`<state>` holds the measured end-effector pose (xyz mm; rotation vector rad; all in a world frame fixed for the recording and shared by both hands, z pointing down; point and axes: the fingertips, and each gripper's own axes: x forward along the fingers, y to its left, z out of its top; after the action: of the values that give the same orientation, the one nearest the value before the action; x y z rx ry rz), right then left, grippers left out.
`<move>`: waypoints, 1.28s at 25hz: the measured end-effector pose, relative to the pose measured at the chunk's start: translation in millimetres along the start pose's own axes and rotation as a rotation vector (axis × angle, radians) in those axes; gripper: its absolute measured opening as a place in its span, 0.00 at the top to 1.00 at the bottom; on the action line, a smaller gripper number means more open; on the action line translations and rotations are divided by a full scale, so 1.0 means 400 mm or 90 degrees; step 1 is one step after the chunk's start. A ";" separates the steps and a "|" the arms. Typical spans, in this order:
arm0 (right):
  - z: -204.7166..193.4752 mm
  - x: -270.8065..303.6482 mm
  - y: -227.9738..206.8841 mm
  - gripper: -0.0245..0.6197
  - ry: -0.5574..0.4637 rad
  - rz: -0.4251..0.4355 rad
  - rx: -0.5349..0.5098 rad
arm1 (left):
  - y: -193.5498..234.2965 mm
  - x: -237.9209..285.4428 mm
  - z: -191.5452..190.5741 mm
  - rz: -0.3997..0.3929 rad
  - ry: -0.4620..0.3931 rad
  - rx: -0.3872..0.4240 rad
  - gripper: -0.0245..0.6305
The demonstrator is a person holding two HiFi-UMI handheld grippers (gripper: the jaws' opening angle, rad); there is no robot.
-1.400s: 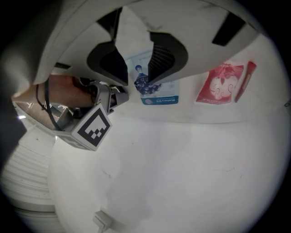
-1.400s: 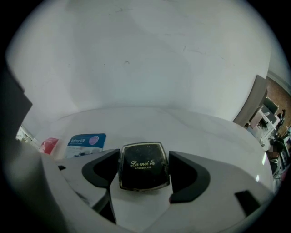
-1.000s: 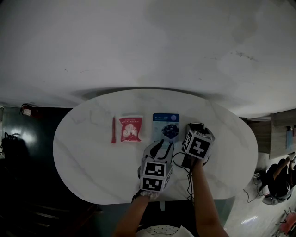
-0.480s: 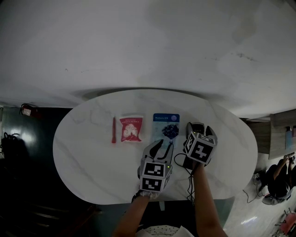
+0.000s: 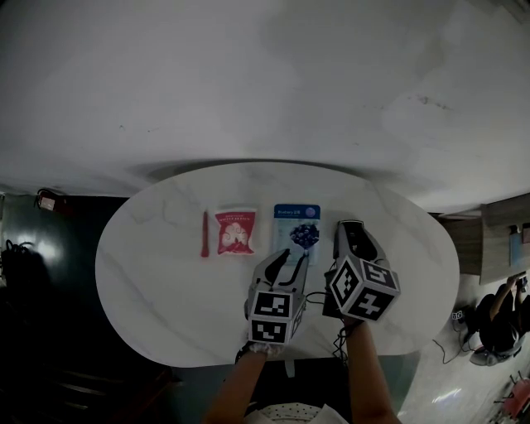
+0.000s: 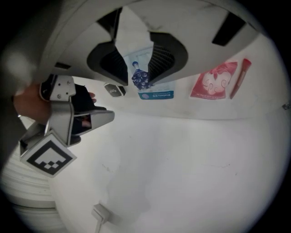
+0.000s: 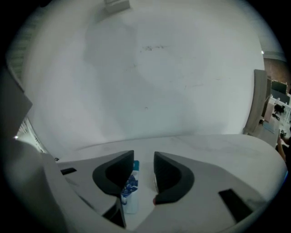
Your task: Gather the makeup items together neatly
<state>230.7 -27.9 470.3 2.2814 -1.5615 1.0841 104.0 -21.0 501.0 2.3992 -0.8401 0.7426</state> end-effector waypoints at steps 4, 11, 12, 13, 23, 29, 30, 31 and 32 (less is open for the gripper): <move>0.030 -0.051 0.060 0.95 -0.054 0.041 -0.019 | 0.013 -0.018 0.005 0.007 -0.018 -0.012 0.69; 0.018 -0.086 0.099 0.96 -0.070 0.079 0.001 | 0.042 -0.074 0.026 0.038 -0.059 -0.018 0.70; 0.016 -0.094 0.100 0.96 -0.073 0.078 0.000 | 0.045 -0.080 0.025 0.040 -0.062 -0.018 0.70; 0.015 -0.103 0.102 0.96 -0.077 0.077 -0.002 | 0.048 -0.087 0.025 0.043 -0.065 -0.017 0.70; -0.033 -0.181 0.122 0.96 -0.101 0.048 -0.034 | 0.060 -0.161 0.041 0.051 -0.105 -0.005 0.73; -0.065 -0.221 0.143 0.96 -0.110 0.038 -0.052 | 0.055 -0.202 0.059 0.054 -0.128 0.006 0.74; -0.069 -0.227 0.147 0.96 -0.111 0.037 -0.056 | 0.054 -0.208 0.059 0.054 -0.130 0.007 0.73; -0.073 -0.232 0.151 0.96 -0.112 0.037 -0.059 | 0.053 -0.215 0.059 0.053 -0.132 0.009 0.73; -0.076 -0.236 0.154 0.96 -0.113 0.037 -0.061 | 0.052 -0.221 0.059 0.053 -0.134 0.011 0.74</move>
<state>145.6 30.6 415.8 2.3364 -1.7136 0.8194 39.0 -13.3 433.6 2.5009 -1.0263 0.5350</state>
